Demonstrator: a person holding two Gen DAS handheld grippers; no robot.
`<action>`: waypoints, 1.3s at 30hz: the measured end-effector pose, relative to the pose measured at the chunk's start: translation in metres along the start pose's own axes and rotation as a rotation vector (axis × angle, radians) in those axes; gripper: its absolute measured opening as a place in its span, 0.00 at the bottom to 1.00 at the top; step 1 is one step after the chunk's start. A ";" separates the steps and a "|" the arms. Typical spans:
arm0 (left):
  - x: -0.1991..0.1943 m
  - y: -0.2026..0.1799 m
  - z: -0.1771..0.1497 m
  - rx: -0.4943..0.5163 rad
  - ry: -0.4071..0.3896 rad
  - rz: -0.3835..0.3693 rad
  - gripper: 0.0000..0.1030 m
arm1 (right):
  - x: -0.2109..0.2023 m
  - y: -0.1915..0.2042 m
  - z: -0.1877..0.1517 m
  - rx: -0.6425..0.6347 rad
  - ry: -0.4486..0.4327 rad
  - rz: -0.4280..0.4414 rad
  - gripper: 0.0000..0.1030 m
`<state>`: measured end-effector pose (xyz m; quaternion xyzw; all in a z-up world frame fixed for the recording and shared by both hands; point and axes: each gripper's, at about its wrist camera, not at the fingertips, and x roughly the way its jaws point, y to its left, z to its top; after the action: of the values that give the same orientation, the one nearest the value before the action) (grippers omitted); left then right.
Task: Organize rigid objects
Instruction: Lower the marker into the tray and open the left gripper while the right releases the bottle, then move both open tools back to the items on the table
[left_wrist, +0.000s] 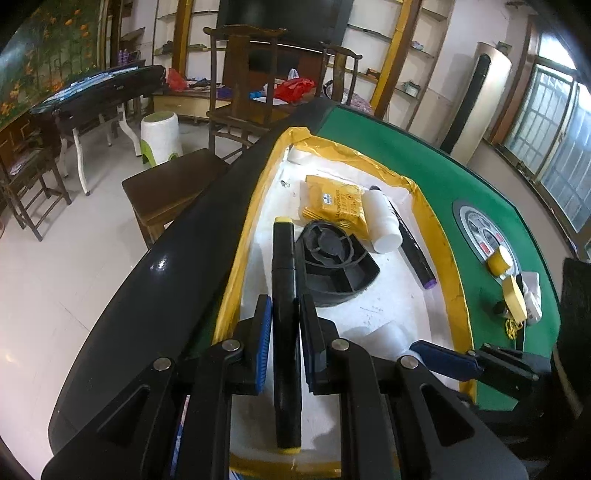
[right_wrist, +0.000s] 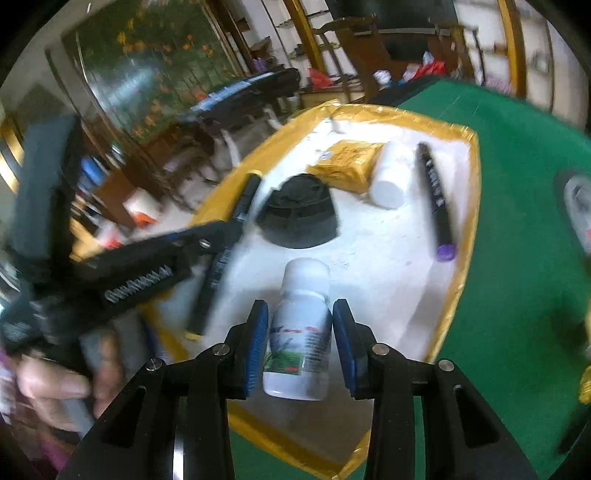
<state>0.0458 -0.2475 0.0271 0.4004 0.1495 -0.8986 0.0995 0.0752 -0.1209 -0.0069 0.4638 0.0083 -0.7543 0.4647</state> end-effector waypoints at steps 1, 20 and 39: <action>-0.001 -0.002 -0.001 0.000 -0.003 -0.002 0.12 | -0.002 -0.005 0.001 0.025 0.002 0.054 0.34; -0.053 -0.087 -0.009 0.183 -0.086 -0.127 0.44 | -0.103 -0.072 -0.012 0.154 -0.221 0.034 0.36; -0.035 -0.146 -0.028 0.278 0.013 -0.203 0.44 | -0.122 -0.144 -0.003 0.303 -0.210 0.179 0.45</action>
<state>0.0446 -0.0992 0.0637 0.3988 0.0639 -0.9135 -0.0492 -0.0082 0.0468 0.0174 0.4461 -0.1950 -0.7468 0.4531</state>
